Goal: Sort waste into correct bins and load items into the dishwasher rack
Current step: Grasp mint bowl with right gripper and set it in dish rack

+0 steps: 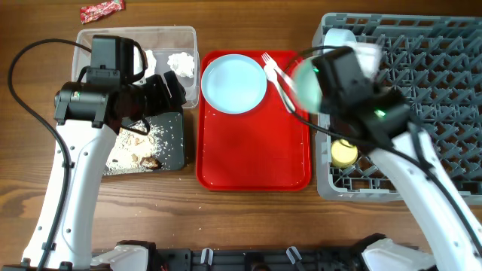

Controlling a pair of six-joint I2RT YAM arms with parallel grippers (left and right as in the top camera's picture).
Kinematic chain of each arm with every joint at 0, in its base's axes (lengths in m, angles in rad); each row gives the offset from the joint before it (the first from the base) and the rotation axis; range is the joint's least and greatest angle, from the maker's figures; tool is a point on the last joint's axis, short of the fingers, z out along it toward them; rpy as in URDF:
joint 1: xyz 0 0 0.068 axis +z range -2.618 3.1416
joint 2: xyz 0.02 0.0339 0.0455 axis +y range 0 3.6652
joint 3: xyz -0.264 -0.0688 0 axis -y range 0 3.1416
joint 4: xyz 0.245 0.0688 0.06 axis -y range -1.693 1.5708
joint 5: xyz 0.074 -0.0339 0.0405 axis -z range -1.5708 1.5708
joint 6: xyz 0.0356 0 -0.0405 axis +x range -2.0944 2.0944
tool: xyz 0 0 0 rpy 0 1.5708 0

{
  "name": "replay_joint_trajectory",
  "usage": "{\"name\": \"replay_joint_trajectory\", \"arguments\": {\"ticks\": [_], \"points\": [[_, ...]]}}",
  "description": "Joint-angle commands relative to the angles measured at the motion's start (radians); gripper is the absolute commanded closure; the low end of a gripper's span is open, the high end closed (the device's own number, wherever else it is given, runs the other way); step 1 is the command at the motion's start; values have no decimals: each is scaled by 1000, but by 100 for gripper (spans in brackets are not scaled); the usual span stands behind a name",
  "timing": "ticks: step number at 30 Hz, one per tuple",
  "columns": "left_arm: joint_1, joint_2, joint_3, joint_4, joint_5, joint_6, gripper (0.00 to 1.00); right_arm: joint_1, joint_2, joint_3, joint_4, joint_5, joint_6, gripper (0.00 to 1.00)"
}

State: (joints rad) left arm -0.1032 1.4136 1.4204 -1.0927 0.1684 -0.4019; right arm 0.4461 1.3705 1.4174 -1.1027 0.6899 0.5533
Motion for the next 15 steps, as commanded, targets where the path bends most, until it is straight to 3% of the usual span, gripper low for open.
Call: {"name": "replay_joint_trajectory", "arguments": {"ticks": [1, 9, 15], "points": [[5, -3, 10, 3, -6, 5, 0, -25, 56, -30, -17, 398, 153, 96], [5, -3, 10, 3, -6, 5, 0, -134, 307, -57, -46, 455, 21, 96], [5, -3, 10, 3, -6, 5, 0, -135, 424, -58, -83, 491, 26, 96]]}}
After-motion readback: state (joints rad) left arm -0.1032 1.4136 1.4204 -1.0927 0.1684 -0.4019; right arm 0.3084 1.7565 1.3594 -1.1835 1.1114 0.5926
